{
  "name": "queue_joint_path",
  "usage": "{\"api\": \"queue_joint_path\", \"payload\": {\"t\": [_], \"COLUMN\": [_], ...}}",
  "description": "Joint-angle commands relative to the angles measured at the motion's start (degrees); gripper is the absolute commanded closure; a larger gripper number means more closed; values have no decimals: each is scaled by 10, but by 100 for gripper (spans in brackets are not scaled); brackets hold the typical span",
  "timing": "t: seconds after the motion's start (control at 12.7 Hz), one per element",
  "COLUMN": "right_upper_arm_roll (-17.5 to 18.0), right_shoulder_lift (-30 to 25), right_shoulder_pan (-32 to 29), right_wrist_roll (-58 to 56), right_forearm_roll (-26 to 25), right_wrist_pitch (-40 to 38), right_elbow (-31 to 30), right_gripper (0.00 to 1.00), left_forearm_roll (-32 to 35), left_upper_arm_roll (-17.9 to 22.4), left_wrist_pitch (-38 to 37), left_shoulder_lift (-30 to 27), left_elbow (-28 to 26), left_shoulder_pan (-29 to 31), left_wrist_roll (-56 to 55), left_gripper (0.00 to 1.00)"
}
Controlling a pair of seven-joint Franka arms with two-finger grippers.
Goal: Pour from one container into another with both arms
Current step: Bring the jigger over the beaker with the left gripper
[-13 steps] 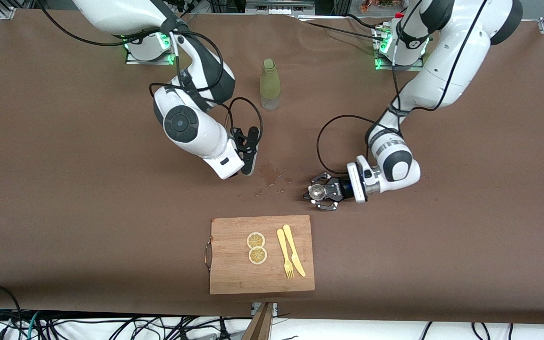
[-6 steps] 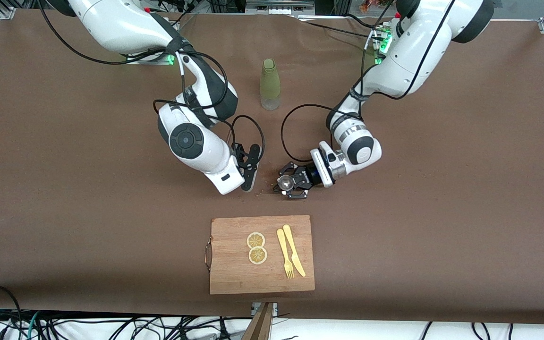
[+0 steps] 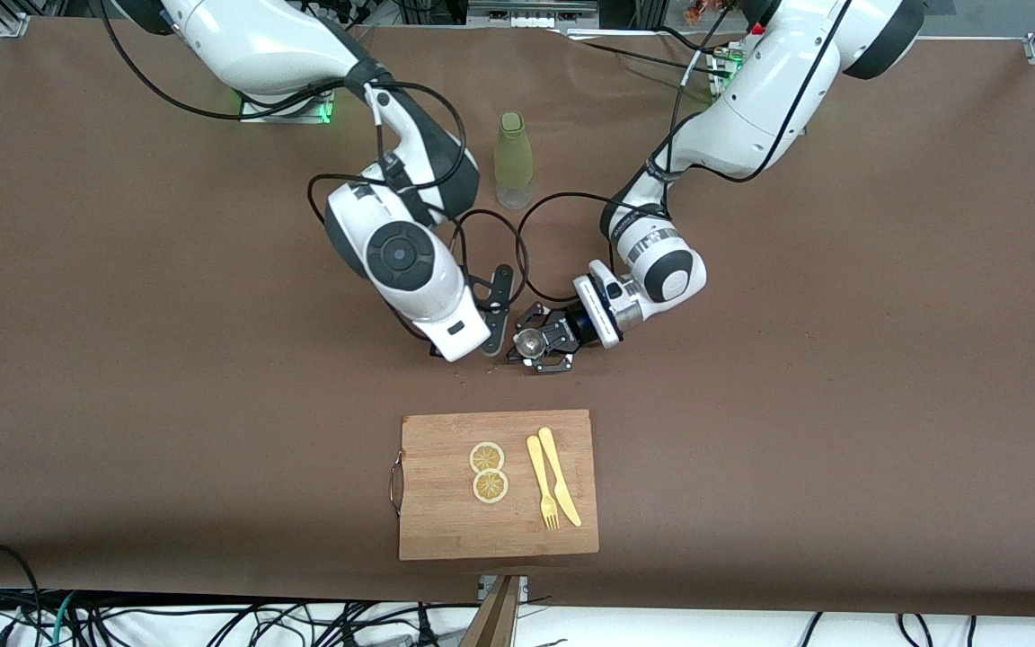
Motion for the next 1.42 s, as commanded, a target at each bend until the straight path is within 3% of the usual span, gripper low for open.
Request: {"api": "queue_joint_path", "payload": {"t": [0.0, 0.79, 1.34], "right_upper_arm_roll": [-26, -23, -22], "right_shoulder_lift": [13, 10, 12], "right_shoulder_pan": [33, 82, 82], "right_wrist_roll": [16, 44, 46], "right_forearm_roll": [-26, -130, -133], "right_wrist_pitch": [-27, -72, -71], "right_elbow": [28, 35, 54], "right_gripper": [86, 86, 86], "left_forearm_roll": [-55, -119, -150], "left_upper_arm_roll": [4, 4, 4], "left_wrist_pitch": [7, 10, 10], "left_shoulder_lift": [-11, -6, 1], "left_elbow": [-7, -4, -3], "left_shoulder_pan": [-15, -47, -56], "left_wrist_roll": [73, 117, 148], "left_gripper": [100, 100, 100]}}
